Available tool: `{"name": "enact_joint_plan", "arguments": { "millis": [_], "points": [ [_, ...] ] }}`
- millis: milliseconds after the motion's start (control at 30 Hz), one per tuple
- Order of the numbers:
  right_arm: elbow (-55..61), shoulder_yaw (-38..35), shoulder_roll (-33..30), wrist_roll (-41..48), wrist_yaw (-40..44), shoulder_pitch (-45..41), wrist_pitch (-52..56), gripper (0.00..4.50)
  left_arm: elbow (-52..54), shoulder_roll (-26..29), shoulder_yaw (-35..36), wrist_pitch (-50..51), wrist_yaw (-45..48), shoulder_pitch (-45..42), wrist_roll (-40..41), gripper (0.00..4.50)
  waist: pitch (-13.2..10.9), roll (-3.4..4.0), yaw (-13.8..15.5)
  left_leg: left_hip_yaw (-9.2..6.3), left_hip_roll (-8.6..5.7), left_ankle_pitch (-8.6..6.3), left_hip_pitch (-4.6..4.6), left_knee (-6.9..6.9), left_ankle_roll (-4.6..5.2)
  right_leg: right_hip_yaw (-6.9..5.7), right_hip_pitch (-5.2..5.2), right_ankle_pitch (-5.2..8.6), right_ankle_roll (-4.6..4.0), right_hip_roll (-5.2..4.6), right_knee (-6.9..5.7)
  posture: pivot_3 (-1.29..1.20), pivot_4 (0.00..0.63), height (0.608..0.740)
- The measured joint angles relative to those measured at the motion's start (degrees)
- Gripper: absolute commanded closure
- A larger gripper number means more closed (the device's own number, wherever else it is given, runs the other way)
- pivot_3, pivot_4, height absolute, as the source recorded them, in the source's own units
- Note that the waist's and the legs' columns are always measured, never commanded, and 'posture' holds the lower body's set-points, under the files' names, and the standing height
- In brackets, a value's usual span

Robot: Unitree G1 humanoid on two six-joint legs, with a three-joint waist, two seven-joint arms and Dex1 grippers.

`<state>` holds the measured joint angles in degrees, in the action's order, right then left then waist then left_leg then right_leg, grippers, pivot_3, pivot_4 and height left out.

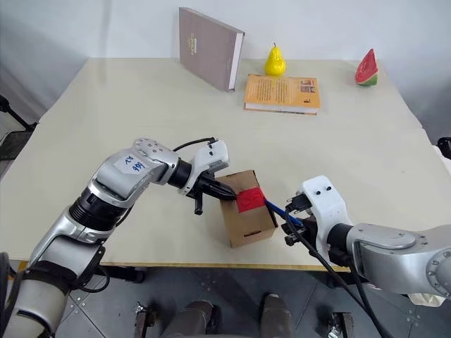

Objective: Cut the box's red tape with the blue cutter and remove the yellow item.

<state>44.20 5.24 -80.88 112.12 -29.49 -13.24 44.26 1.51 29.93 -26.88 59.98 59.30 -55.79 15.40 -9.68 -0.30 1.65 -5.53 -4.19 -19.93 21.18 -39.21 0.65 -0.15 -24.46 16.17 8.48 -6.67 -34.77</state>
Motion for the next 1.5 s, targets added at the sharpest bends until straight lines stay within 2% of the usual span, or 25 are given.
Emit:
{"name": "enact_joint_plan", "arguments": {
  "millis": [233, 500, 1000, 1500],
  "points": [
    [-3.8, 5.6, 6.1, -1.9, -2.1, -7.7, 3.9, 4.35, 0.6, 0.3, 0.1, 0.7, 0.0, 0.1, 0.1, 4.50, 0.0, 0.00, -0.2, 0.00, 0.00, 0.01, -0.01, 0.00, -0.01, 0.02, -0.05, 0.00, 0.00, 0.00, -0.09, 0.00, 0.150, 0.740],
    [-6.7, 7.8, 9.6, -2.5, -3.1, -13.0, 7.4, 4.35, 2.3, 0.5, 0.1, 1.5, 0.0, 0.5, 0.3, 4.50, 0.0, 0.00, -0.3, 0.01, 0.00, 0.01, 0.01, 0.00, -0.02, 0.04, -0.10, 0.00, 0.00, 0.00, -0.16, 0.00, 0.150, 0.740],
    [-8.7, 9.3, 16.8, -4.7, -6.6, -17.3, 9.6, 4.35, 3.0, 0.6, 0.1, 1.7, 0.2, 1.0, 0.5, 4.50, 0.0, 0.01, -0.4, 0.02, 0.00, 0.01, 0.01, 0.00, -0.02, 0.06, -0.12, 0.00, 0.00, 0.01, -0.20, 0.00, 0.150, 0.740],
    [-8.3, 6.4, 17.7, -4.6, -6.5, -14.6, 7.9, 4.35, 3.8, 0.6, 0.3, 1.3, 0.2, 1.4, 0.4, 4.50, 0.0, 0.00, -0.2, 0.01, -0.02, 0.01, 0.06, 0.01, -0.02, 0.04, -0.11, 0.00, 0.00, 0.01, -0.25, 0.00, 0.150, 0.740]
  ]
}}
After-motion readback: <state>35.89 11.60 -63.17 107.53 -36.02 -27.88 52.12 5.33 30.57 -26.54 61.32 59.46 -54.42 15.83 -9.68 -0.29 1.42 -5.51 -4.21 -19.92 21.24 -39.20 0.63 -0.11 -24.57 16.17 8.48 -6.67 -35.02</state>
